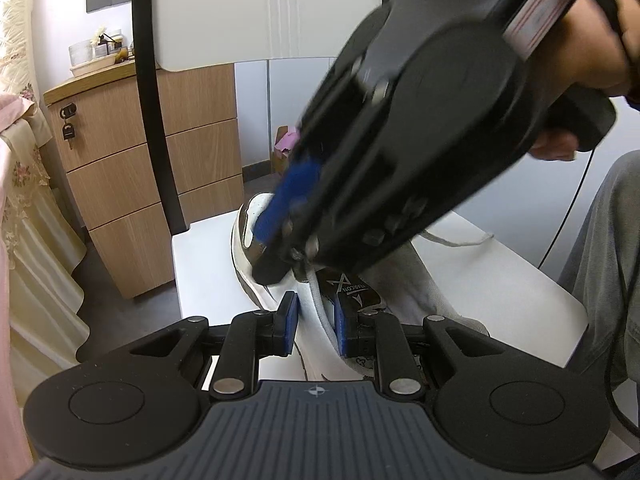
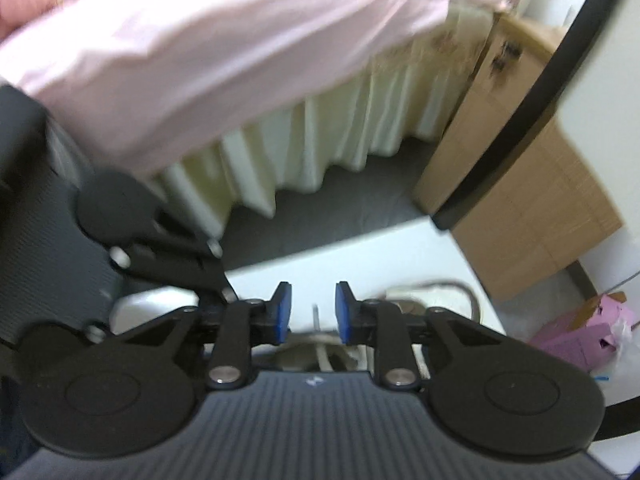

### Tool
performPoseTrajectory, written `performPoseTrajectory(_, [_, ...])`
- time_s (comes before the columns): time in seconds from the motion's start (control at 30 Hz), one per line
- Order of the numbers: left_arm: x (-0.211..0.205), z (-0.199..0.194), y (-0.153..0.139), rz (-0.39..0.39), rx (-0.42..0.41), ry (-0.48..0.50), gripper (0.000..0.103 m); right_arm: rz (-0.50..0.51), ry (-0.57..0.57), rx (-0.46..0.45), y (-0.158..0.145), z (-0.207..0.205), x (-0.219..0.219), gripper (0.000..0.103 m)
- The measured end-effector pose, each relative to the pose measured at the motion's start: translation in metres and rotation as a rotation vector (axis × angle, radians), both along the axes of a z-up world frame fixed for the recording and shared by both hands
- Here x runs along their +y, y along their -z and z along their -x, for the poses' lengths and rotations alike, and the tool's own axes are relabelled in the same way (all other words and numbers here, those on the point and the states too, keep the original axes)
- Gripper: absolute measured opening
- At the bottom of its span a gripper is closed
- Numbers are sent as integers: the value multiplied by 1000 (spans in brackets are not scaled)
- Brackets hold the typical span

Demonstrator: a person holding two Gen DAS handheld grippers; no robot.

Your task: Lace up shoes with both hands

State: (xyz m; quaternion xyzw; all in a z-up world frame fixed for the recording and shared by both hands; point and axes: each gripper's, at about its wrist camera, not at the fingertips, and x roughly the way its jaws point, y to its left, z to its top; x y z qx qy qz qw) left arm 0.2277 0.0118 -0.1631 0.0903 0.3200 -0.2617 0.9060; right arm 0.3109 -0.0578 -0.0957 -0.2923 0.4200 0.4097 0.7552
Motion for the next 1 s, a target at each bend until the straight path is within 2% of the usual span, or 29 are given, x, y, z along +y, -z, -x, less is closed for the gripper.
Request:
performPoseTrajectory(0.03, [0,0,0,-1,0,3,21,17,0,18,4,-3,0,5])
performPoseTrajectory(0.07, [0,0,1,-1,-1,6,21,27,1,34,7,-5,0,3])
performPoseTrajectory(0.37, [1,-6,2,-4,2,32,21,-251,102,22,-33,-9,-12,3])
performPoseTrajectory(0.47, [2,-7,2,-2,6,34,21,-254,89,-5,-47,-11,-8,3])
performPoseTrajectory(0.53, [3,-7,2,-1,7,33,21,-270,88,-23,-53,-12,-10,7])
performPoseTrajectory(0.57, [3,-6,2,0,7,32,21,-292,103,-12,-55,-14,-13,23])
performPoseTrajectory(0.63, [2,-6,3,-1,7,31,21,-375,138,16,-62,-19,-23,47])
performPoseTrajectory(0.73, [3,-6,3,0,7,29,21,-406,189,58,-58,-26,-36,48])
performPoseTrajectory(0.87, [4,-6,3,-1,6,28,21,-360,195,118,-40,-25,-39,48])
performPoseTrajectory(1.0, [4,-7,4,-2,6,28,21,-367,233,197,-20,-29,-43,47])
